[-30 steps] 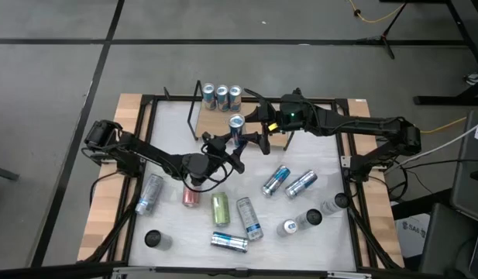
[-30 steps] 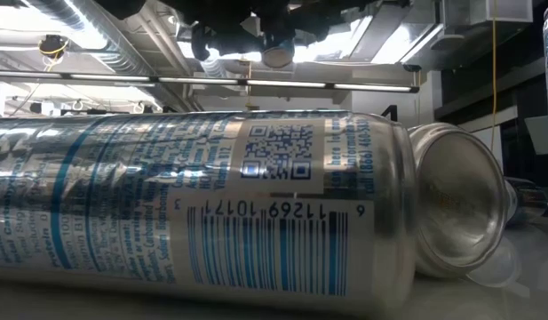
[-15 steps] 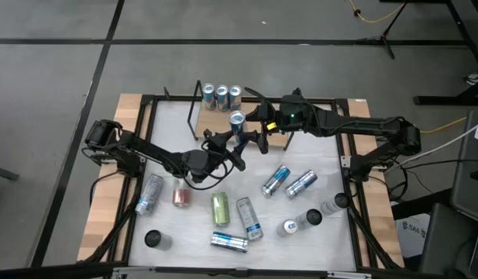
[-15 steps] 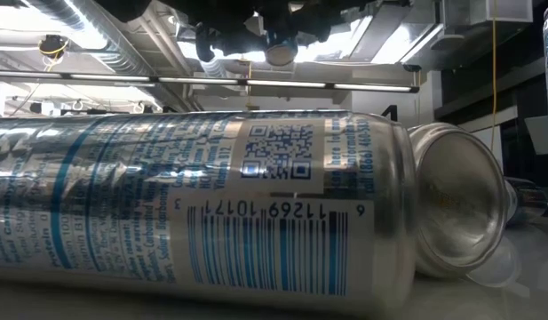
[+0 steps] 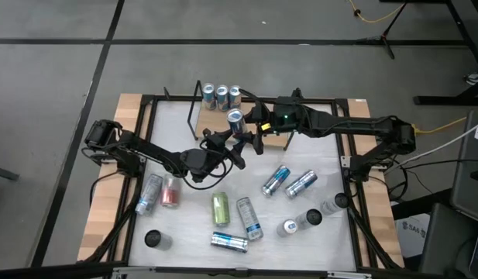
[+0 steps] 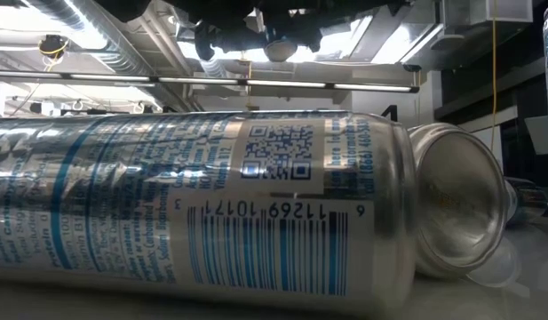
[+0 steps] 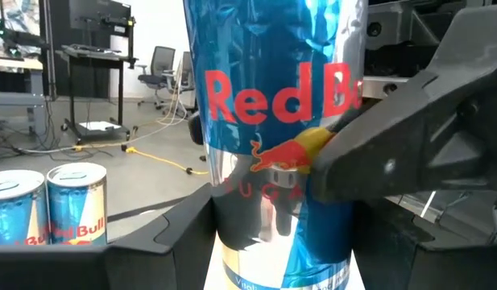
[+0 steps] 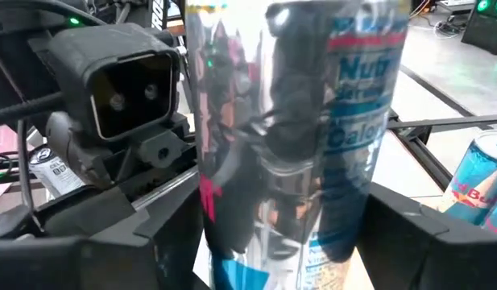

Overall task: Place canned beverage on shelf
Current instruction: Put the blue soda can on the shelf aligned with the other blue soda can

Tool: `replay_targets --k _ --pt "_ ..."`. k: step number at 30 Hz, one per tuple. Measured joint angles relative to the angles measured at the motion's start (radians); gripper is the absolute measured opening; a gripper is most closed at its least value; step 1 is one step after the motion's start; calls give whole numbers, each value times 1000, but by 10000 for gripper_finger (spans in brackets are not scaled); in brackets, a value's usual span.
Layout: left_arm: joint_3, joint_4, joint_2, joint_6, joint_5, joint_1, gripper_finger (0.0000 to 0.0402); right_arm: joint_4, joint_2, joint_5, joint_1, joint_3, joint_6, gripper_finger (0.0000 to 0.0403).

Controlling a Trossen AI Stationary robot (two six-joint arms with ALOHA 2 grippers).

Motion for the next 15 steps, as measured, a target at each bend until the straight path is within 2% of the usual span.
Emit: replay_targets --k 3,10,15 --pt "0 0 0 1 1 0 222 0 1 1 0 0 -1 262" --pt "0 -5 0 0 -1 0 222 1 1 1 0 0 -2 208" --pt "0 -6 0 0 -1 0 222 1 1 0 0 0 -3 210"
